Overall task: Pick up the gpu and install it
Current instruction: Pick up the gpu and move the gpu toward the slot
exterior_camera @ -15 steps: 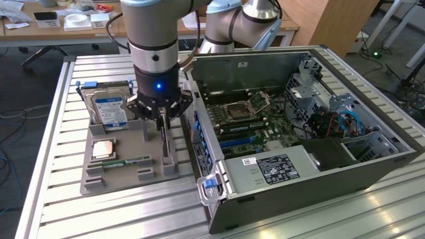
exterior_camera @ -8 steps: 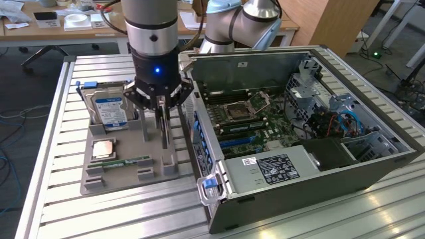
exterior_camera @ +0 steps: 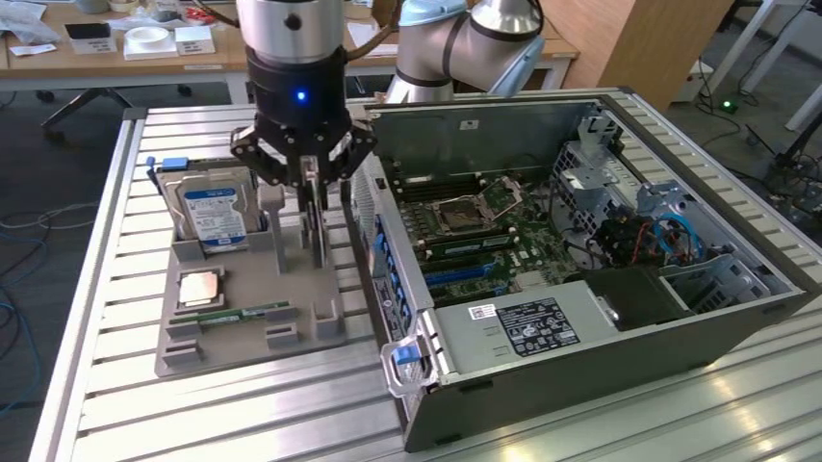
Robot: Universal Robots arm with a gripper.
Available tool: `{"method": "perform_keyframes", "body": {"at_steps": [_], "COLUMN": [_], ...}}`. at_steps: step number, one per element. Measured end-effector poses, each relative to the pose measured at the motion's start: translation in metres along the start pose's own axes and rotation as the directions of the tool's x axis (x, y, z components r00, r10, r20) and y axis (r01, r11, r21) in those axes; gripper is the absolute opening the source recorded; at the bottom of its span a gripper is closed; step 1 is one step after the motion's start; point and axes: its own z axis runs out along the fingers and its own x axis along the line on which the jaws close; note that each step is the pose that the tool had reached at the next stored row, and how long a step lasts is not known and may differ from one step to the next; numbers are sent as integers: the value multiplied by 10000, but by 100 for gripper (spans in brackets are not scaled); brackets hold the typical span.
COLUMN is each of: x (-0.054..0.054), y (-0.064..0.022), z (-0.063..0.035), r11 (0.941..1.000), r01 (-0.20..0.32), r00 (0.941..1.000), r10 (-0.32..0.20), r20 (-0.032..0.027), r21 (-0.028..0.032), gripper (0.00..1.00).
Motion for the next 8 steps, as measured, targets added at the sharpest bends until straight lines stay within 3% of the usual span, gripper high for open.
{"method": "perform_keyframes", "body": {"at_steps": [8], "x": [-8], "y": [15], "z": [-346], "r11": [10000], "r01": [0], "r00": [10000], "r10": [0], "r20": [0], "r21": [0], "gripper": [27]}}
